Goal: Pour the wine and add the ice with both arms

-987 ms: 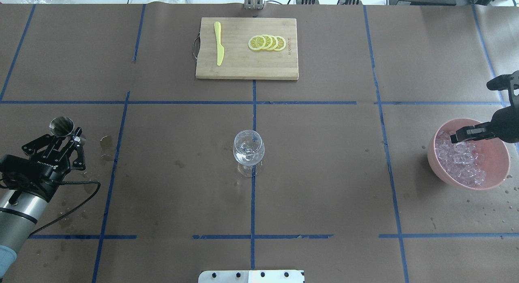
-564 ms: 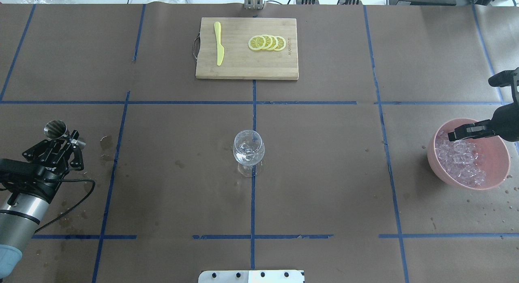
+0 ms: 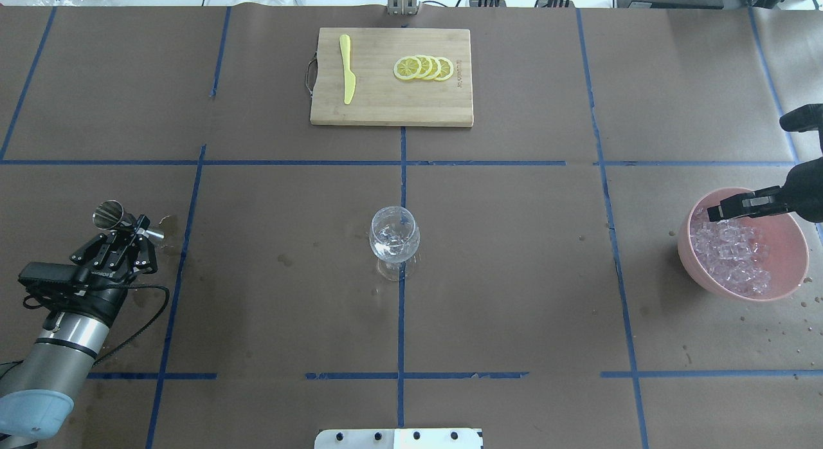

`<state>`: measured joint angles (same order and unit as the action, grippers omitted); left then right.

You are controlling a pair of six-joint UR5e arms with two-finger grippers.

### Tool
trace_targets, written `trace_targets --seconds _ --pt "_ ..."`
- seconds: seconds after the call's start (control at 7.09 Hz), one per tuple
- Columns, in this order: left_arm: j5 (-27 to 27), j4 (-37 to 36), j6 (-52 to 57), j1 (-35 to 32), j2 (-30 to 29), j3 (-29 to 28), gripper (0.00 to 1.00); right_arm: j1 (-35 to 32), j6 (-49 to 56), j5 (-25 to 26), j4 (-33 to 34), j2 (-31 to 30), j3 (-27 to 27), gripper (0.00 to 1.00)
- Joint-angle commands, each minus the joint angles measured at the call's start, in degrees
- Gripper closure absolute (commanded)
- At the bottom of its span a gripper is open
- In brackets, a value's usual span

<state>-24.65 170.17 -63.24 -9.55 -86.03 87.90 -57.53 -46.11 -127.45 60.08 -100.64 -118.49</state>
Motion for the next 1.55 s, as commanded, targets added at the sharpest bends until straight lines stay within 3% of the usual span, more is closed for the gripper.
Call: trace_targets --seconds 0.0,0.85,1.41 --pt "1.3 0.0 -1.4 0.1 -0.7 -1.7 1.0 -0.7 -2.0 -1.1 -0.1 0.4 -0.3 1.0" --pt "1.7 -2.2 0.7 0.5 -1.0 -1.6 0.99 -0.7 -3.5 -1.0 -0.1 1.0 -1.6 1.0" --pt "1.2 -2.6 0.7 0.5 -1.7 -1.6 0.62 -0.3 -11.5 -1.5 -0.1 7.4 -1.9 1.0"
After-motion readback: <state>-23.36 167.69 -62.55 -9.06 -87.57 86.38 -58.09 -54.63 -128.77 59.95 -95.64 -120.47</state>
